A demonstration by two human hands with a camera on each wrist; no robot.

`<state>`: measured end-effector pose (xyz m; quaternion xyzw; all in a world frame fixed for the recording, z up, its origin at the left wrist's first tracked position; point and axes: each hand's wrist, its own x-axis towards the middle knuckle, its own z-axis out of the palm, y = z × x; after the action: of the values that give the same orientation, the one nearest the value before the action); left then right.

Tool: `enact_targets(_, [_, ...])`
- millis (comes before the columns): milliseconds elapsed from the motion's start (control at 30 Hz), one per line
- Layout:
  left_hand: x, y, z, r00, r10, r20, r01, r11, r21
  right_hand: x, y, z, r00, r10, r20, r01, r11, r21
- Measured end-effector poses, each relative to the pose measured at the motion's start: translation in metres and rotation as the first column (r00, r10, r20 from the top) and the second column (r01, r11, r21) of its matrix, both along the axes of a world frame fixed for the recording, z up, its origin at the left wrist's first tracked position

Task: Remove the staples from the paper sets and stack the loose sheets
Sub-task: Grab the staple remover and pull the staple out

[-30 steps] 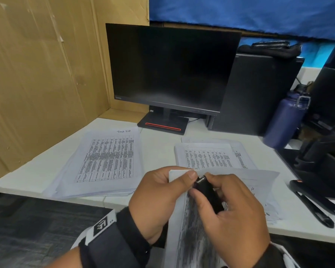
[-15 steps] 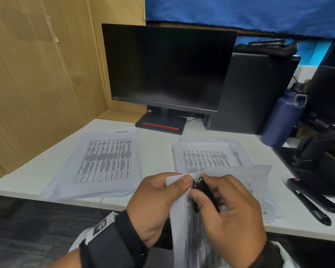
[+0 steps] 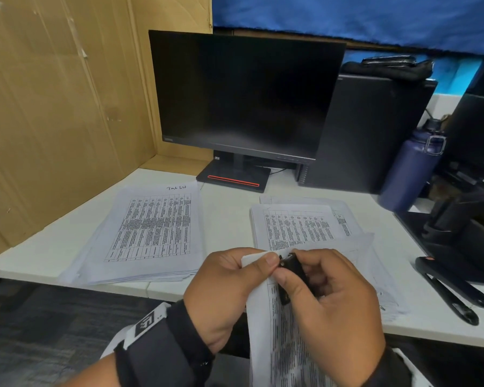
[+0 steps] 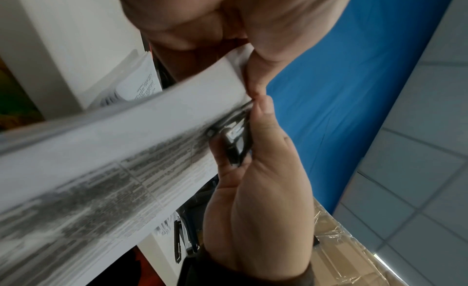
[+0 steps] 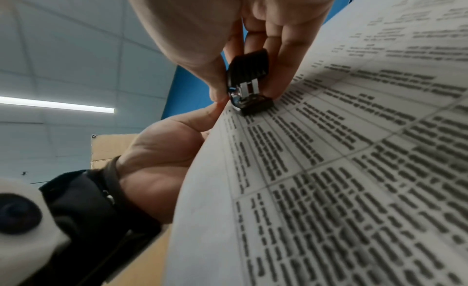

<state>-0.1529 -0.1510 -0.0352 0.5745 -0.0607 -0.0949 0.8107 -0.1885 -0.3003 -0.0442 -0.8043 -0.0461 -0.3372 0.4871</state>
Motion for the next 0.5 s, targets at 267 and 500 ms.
enact_targets(267, [0.007, 0.005, -0.001, 1.000, -0.006, 0.027, 0.005, 0.999, 0.033, 0.004, -0.004, 0.006, 0.971, 0.160, -0.180, -0.129, 0.976, 0.173])
enact_targets(500, [0.013, 0.008, -0.005, 1.000, -0.007, -0.004, 0.007, 0.999, 0.053, 0.008, -0.007, 0.012, 0.943, 0.237, -0.236, -0.173, 0.949, 0.263])
